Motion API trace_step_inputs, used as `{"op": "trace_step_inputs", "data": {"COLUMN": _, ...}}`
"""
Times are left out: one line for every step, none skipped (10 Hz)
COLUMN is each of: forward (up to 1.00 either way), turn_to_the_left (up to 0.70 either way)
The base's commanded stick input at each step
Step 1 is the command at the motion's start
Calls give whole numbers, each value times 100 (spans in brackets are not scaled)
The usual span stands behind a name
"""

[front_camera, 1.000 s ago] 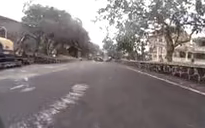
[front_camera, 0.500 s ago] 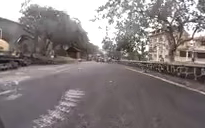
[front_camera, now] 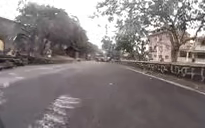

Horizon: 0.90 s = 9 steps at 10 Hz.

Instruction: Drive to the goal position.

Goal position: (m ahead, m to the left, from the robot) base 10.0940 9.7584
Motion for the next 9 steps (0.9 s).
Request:
{"op": "trace_step_inputs", "data": {"forward": 70, "turn_to_the_left": 0}}
{"op": "trace_step_inputs", "data": {"forward": 70, "turn_to_the_left": 0}}
{"op": "trace_step_inputs", "data": {"forward": 70, "turn_to_the_left": 0}}
{"op": "trace_step_inputs", "data": {"forward": 70, "turn_to_the_left": 0}}
{"op": "trace_step_inputs", "data": {"forward": 70, "turn_to_the_left": 0}}
{"op": "trace_step_inputs", "data": {"forward": 70, "turn_to_the_left": 0}}
{"op": "trace_step_inputs", "data": {"forward": 70, "turn_to_the_left": 0}}
{"op": "trace_step_inputs", "data": {"forward": 70, "turn_to_the_left": 0}}
{"op": "trace_step_inputs", "data": {"forward": 70, "turn_to_the_left": 0}}
